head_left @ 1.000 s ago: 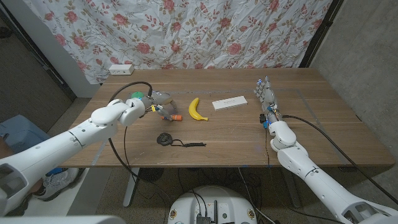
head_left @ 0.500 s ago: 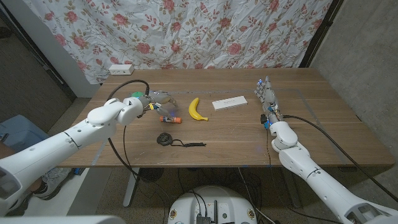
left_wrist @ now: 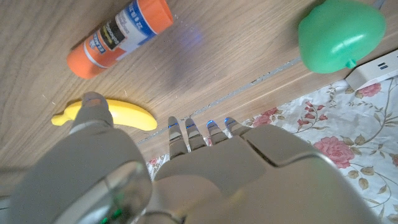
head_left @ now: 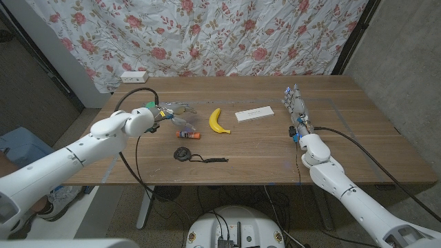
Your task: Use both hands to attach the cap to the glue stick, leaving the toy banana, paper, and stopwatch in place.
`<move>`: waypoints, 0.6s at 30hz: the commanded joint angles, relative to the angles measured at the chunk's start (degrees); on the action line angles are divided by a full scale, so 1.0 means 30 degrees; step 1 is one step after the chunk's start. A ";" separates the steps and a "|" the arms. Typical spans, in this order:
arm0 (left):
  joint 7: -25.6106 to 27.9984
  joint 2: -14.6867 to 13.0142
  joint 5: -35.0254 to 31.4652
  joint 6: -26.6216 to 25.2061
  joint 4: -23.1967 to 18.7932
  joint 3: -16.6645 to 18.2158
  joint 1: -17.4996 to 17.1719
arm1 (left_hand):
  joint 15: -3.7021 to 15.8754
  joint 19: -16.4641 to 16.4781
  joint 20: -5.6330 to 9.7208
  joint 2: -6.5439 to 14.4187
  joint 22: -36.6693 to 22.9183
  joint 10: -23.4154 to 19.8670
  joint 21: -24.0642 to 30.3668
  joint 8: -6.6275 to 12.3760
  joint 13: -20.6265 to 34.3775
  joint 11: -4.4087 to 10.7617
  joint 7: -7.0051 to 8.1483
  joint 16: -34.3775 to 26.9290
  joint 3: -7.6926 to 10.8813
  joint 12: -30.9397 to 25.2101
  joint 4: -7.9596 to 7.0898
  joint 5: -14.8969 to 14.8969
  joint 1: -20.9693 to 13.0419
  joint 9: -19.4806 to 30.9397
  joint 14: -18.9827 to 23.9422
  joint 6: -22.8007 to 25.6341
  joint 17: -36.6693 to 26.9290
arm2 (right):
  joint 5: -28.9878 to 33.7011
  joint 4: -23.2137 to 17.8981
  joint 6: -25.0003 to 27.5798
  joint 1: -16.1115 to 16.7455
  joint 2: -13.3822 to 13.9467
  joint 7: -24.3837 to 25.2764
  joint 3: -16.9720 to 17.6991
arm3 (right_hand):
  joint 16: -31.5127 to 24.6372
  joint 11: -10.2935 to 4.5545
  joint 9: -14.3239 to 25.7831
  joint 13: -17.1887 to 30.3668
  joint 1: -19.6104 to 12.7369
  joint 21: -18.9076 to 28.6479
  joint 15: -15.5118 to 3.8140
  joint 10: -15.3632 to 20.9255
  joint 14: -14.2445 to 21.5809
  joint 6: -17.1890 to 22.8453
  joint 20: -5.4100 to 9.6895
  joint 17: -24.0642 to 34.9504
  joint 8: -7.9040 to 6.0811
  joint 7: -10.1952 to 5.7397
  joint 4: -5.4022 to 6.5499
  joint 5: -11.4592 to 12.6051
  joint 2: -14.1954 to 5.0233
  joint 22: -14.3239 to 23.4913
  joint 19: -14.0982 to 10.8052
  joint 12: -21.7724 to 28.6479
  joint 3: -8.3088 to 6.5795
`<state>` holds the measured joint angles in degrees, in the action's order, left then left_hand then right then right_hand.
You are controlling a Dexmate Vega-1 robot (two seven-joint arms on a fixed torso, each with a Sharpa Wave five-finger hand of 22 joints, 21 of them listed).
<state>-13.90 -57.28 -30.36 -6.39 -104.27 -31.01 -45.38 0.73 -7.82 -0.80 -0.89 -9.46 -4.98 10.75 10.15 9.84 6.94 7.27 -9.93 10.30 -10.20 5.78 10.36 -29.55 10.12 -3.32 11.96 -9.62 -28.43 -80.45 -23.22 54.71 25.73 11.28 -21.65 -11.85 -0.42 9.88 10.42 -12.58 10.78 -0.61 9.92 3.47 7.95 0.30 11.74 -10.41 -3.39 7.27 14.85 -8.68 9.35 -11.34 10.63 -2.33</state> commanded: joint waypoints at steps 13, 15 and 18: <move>0.5018 0.2372 0.6207 0.1391 0.2937 0.1032 -0.0708 | 0.0166 0.0690 0.0550 0.0883 -0.0066 0.0168 0.0128 0.0063 0.0048 -0.0176 -0.0335 -0.0113 0.0270 -0.0090 -0.0214 0.0056 0.0602 -0.0008 0.0314 -0.0466 0.0013 | 0.0052 0.0439 0.0212 -0.0452 0.0034 -0.0371 -0.0224 | -0.0027 -0.0014 0.0046 0.0012 0.0379 -0.0039 -0.0144 0.0251 0.0136 0.0450 0.0150 0.0043 -0.0176 0.0142 0.0064 0.0138 0.0060 0.0060 -0.0084 0.0132 -0.0152; 0.5392 0.2519 0.6523 0.1586 0.3110 0.1050 -0.0746 | 0.0156 0.0706 0.0527 0.1108 -0.0068 0.0169 0.0118 0.0074 0.0048 -0.0230 -0.0377 -0.0119 0.0346 -0.0103 -0.0272 0.0076 0.0663 -0.0007 0.0329 -0.0463 0.0002 | 0.0072 0.0422 0.0301 -0.0473 0.0050 -0.0336 -0.0242 | -0.0032 0.0046 0.0046 0.0012 0.0402 -0.0035 -0.0151 0.0256 0.0149 0.0463 0.0192 0.0043 -0.0172 0.0164 0.0069 0.0143 0.0058 0.0059 -0.0099 0.0129 -0.0170; 0.6103 0.2886 0.7004 0.1986 0.3439 0.1091 -0.0819 | 0.0183 0.1034 0.0730 0.1589 -0.0065 0.0000 0.0184 0.0150 0.0044 -0.0429 -0.0577 -0.0191 0.0508 -0.0196 -0.0371 0.0103 0.0859 -0.0029 0.0625 -0.0255 0.0002 | 0.0131 0.0398 0.0450 -0.0523 0.0025 -0.0176 -0.0263 | -0.0035 0.0093 0.0045 0.0012 0.0421 -0.0028 -0.0151 0.0276 0.0162 0.0493 0.0198 0.0043 -0.0175 0.0216 0.0072 0.0148 0.0056 0.0058 -0.0121 0.0132 -0.0187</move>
<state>-2.40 -52.18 -16.25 -3.67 -97.94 -28.53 -47.25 1.35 -5.45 1.17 2.80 -9.46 -4.49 10.89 10.15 9.86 6.21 6.21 -10.20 11.26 -10.20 4.82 10.36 -26.98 10.02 -2.12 10.76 -9.62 -27.77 -79.65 -22.70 53.77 25.90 10.95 -22.17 -11.86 -0.60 9.89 10.42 -11.53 10.78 -0.83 10.57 3.70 9.01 0.52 11.74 -10.62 -2.77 7.43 15.07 -8.68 9.33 -11.55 10.63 -2.48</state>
